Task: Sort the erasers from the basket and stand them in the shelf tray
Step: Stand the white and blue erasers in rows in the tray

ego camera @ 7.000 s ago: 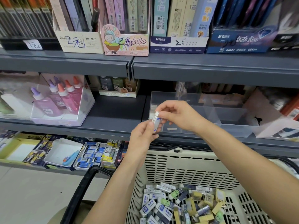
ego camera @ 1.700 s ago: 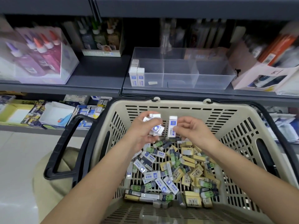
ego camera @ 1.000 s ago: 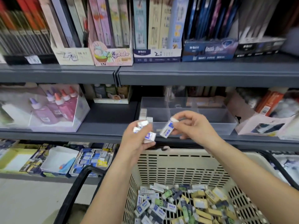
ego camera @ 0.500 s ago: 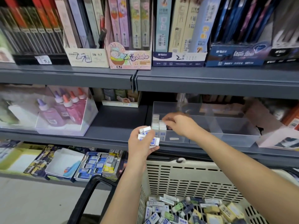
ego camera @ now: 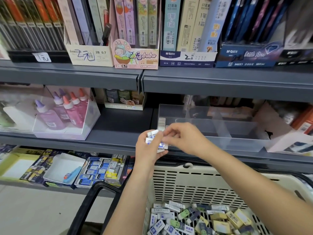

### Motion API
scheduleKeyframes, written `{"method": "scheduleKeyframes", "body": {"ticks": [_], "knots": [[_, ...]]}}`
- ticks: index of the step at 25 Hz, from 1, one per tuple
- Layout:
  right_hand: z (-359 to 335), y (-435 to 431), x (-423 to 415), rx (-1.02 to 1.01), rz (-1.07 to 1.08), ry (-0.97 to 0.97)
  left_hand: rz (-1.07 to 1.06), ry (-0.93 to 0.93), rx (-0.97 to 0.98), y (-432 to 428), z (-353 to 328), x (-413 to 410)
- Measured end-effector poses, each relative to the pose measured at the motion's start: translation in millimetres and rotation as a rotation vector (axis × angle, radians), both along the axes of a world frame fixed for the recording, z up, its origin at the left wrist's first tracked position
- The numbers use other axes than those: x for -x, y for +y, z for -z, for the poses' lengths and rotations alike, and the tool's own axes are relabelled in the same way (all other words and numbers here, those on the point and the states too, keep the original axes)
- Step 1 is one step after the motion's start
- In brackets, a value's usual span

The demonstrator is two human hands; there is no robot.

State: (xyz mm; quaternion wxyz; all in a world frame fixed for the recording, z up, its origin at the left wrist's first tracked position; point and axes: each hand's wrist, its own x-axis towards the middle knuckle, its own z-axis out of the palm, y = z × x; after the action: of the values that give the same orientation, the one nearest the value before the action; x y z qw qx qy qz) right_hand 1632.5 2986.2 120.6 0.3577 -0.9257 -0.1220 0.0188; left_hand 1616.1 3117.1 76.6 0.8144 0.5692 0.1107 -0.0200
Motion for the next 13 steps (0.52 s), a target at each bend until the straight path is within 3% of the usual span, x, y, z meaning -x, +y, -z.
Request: {"method": "scheduleKeyframes", "body": {"ticks": [3,7,13], "knots": [[2.6,3.1,12.2,0.027,0.001,0.085,0.058,0.014,0.033,-1.6,-2.6,2.0],[-5.3,-10.5,10.8,-0.222,0.104,0.228,0.063,0.154,0.212,1.7,-5.9,1.1],[-6.0,-23.2,4.4,-0.5,0.19,0.229,0.063,0.102,0.207,2.3,-2.0,3.2]]}}
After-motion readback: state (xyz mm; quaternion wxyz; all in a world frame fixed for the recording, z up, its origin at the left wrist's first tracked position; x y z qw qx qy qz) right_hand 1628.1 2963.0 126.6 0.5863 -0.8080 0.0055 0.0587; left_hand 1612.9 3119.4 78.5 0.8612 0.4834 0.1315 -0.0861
